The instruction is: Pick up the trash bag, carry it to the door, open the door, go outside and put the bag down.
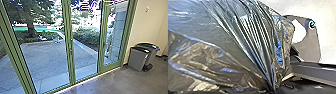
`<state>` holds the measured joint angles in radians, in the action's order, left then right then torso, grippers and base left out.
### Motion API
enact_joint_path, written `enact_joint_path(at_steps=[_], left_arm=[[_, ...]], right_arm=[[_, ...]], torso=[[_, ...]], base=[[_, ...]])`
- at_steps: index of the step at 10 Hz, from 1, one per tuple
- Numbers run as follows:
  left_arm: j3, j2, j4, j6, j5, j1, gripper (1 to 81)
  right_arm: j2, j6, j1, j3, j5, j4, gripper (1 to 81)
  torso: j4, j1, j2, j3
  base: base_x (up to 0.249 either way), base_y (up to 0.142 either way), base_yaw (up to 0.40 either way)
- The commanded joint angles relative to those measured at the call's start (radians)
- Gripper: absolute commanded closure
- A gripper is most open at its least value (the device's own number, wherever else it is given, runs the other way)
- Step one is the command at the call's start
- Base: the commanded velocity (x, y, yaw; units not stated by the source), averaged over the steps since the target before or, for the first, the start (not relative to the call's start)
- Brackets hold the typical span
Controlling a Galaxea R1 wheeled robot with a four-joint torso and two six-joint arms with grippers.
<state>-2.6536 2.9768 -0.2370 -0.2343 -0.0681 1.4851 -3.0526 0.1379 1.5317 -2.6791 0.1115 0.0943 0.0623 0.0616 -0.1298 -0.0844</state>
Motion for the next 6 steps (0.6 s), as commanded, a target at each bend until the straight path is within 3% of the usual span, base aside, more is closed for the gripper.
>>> enact_joint_path(at_steps=[1,6], left_arm=[[0.003,0.001,-0.005,-0.002,-0.062,-0.045,81.1],[0.003,0.002,-0.004,-0.002,-0.062,-0.044,81.1]], right_arm=[[-0.019,-0.011,-0.049,0.007,0.062,0.013,1.0],[-0.021,-0.011,-0.06,0.007,0.063,0.015,1.0]], torso=[[0.0,0.0,0.0,0.0],[0.0,0.0,0.0,0.0]], base=[[0.163,-0.087,0.0],[0.163,-0.086,0.0]])
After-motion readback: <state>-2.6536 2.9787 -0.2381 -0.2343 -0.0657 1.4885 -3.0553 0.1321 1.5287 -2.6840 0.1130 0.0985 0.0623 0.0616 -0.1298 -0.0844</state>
